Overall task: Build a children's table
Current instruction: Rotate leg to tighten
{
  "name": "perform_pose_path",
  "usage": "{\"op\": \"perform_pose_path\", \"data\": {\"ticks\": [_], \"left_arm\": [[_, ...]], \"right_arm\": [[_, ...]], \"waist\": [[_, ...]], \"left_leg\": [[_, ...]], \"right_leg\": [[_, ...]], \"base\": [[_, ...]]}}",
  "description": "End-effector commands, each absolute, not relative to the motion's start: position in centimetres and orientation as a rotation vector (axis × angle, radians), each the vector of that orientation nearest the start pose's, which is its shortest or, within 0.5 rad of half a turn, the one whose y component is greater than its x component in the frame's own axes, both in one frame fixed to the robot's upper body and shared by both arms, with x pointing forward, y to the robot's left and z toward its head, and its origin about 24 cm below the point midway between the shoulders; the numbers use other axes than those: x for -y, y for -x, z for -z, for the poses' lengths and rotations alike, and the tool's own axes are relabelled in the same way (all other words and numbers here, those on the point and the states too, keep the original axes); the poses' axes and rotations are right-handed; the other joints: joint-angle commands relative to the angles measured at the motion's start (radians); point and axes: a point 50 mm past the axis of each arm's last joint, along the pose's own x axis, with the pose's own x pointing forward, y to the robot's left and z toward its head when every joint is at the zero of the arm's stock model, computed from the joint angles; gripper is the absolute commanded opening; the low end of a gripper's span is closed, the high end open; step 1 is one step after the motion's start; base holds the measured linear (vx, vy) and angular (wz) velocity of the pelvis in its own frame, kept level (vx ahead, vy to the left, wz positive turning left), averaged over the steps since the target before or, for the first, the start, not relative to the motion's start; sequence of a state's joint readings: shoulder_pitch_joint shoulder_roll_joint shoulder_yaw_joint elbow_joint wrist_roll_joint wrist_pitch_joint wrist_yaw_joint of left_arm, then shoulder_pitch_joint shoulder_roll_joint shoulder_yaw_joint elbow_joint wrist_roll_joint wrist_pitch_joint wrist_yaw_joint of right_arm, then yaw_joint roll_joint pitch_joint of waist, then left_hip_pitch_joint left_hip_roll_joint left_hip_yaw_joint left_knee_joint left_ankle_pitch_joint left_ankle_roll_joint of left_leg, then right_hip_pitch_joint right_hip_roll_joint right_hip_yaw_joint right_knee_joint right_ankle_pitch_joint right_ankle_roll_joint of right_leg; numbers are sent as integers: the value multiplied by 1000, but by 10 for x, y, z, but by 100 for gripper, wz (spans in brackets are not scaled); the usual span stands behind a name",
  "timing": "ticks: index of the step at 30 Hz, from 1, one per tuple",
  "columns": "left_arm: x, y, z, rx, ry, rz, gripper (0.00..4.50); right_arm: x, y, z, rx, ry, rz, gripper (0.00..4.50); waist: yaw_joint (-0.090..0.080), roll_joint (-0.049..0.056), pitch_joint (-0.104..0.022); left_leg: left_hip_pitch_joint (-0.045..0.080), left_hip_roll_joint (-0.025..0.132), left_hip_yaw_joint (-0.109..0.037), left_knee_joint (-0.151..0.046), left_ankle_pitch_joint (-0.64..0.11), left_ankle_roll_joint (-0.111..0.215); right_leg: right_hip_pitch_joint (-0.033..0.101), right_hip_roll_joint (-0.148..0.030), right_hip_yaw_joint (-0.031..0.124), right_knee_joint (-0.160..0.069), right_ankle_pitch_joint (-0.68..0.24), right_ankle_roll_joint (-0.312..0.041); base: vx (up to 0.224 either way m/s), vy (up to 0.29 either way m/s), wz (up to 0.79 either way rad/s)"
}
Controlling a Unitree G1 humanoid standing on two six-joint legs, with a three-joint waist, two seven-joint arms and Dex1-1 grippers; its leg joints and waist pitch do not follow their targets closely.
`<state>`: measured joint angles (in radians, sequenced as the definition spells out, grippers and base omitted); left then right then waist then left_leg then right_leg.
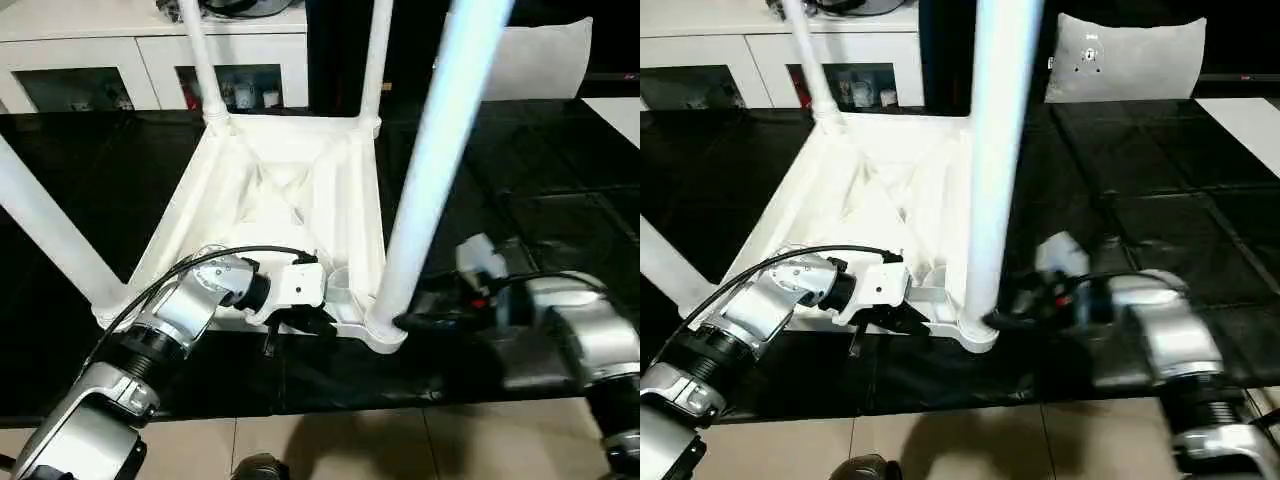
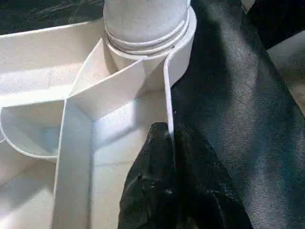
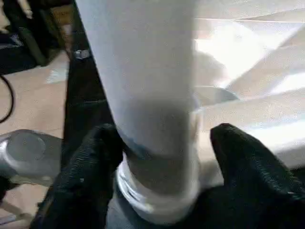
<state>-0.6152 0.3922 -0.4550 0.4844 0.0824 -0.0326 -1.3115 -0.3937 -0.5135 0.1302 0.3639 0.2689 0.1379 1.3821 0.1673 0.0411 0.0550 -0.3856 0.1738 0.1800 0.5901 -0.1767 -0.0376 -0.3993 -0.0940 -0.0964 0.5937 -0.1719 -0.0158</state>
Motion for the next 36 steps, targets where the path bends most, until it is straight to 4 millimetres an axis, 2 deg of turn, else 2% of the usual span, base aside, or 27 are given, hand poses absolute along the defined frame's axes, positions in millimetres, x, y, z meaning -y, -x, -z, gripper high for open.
{"op": "perform_pose_path", "data": {"ticks": [1, 7, 13, 17, 18, 19, 20, 22, 23, 24, 25, 26, 28, 29, 30, 32, 34, 36], "left_arm": [[-94, -290, -52, -418, -717, 1724, 0], [-94, -291, -52, -420, -717, 1727, 0], [-94, -292, -51, -425, -711, 1707, 0], [-92, -300, -51, -437, -619, 1579, 0], [-91, -303, -51, -434, -592, 1532, 0], [-90, -304, -51, -433, -582, 1512, 0], [-87, -308, -53, -424, -549, 1460, 0], [-79, -316, -58, -409, -474, 1332, 0], [-78, -317, -58, -409, -465, 1317, 0], [-74, -318, -60, -409, -440, 1276, 0], [-71, -319, -61, -412, -426, 1239, 0], [-69, -320, -62, -412, -420, 1228, 0], [-59, -322, -64, -413, -377, 1151, 0], [-56, -323, -65, -413, -366, 1129, 0], [-50, -324, -65, -413, -349, 1091, 0], [-39, -327, -65, -407, -341, 997, 0], [-29, -329, -65, -386, -352, 919, 0], [-23, -330, -66, -365, -361, 884, 0]], "right_arm": [[182, -285, -73, -283, 160, -1405, 283], [173, -284, -70, -296, 139, -1457, 237], [172, -282, -69, -303, 122, -1469, 200], [169, -275, -64, -324, 61, -1440, 195], [167, -277, -62, -333, 46, -1391, 194], [166, -277, -61, -335, 42, -1371, 194], [164, -282, -58, -346, 36, -1299, 194], [155, -297, -52, -363, 44, -1099, 193], [154, -299, -52, -364, 46, -1076, 193], [149, -304, -50, -369, 48, -1009, 193], [146, -307, -50, -377, 37, -963, 193], [144, -308, -49, -378, 36, -947, 193], [135, -315, -48, -388, 30, -840, 192], [133, -317, -47, -388, 30, -816, 192], [128, -322, -46, -385, 28, -745, 192], [120, -331, -44, -369, 12, -621, 192], [113, -337, -44, -345, -28, -543, 192], [107, -339, -46, -322, -90, -516, 247]], "waist": [[-8, -14, -65], [-8, -15, -67], [-7, -15, -66], [-4, -15, -65], [-4, -16, -64], [-5, -14, -61], [-6, -15, -60], [-16, -15, -52], [-29, -16, -49], [-34, -17, -49], [-48, -17, -47], [-61, -17, -48], [-78, -17, -46], [-84, -21, -48], [-90, -20, -48], [-105, -14, -52], [-111, -16, -57], [-111, -15, -58]], "left_leg": [[22, 72, -22, -73, -230, 59], [19, 70, -21, -70, -196, 73], [21, 70, -21, -71, -211, 66], [25, 72, -20, -71, -202, 66], [22, 70, -20, -72, -210, 65], [22, 70, -21, -75, -228, 57], [25, 69, -23, -76, -260, 45], [25, 65, -25, -81, -297, 20], [27, 61, -30, -83, -330, -2], [27, 58, -33, -83, -340, -11], [22, 55, -38, -84, -354, -18], [23, 54, -40, -84, -372, -19], [27, 51, -40, -82, -393, -17], [26, 51, -39, -82, -390, -18], [20, 49, -43, -83, -381, -12], [21, 51, -44, -84, -381, -11], [20, 52, -42, -85, -368, -2], [20, 51, -37, -83, -350, 10]], "right_leg": [[43, -79, 56, -69, -275, -210], [44, -77, 56, -61, -220, -221], [44, -78, 56, -66, -253, -213], [43, -76, 58, -65, -247, -214], [43, -77, 57, -67, -263, -210], [43, -78, 57, -71, -297, -202], [42, -81, 56, -79, -351, -188], [38, -80, 55, -88, -429, -165], [37, -83, 51, -93, -504, -144], [40, -85, 47, -97, -541, -128], [43, -86, 42, -105, -594, -97], [40, -84, 39, -111, -613, -79], [34, -81, 36, -117, -623, -73], [35, -79, 36, -116, -616, -75], [40, -81, 33, -118, -613, -70], [38, -78, 30, -119, -566, -78], [39, -76, 33, -117, -508, -94], [36, -75, 38, -113, -454, -116]], "base": [[0, 0, 0], [0, 0, 0], [0, 0, 0], [0, 0, 0], [0, 0, 0], [0, 0, 0], [0, 0, 0], [0, 0, 0], [-55, -5, -5], [-59, 4, -11], [-59, 4, -11], [0, 0, 0], [0, 0, 0], [0, 0, 0], [0, 0, 0], [0, 0, 0], [0, 0, 0], [0, 0, 0]]}}
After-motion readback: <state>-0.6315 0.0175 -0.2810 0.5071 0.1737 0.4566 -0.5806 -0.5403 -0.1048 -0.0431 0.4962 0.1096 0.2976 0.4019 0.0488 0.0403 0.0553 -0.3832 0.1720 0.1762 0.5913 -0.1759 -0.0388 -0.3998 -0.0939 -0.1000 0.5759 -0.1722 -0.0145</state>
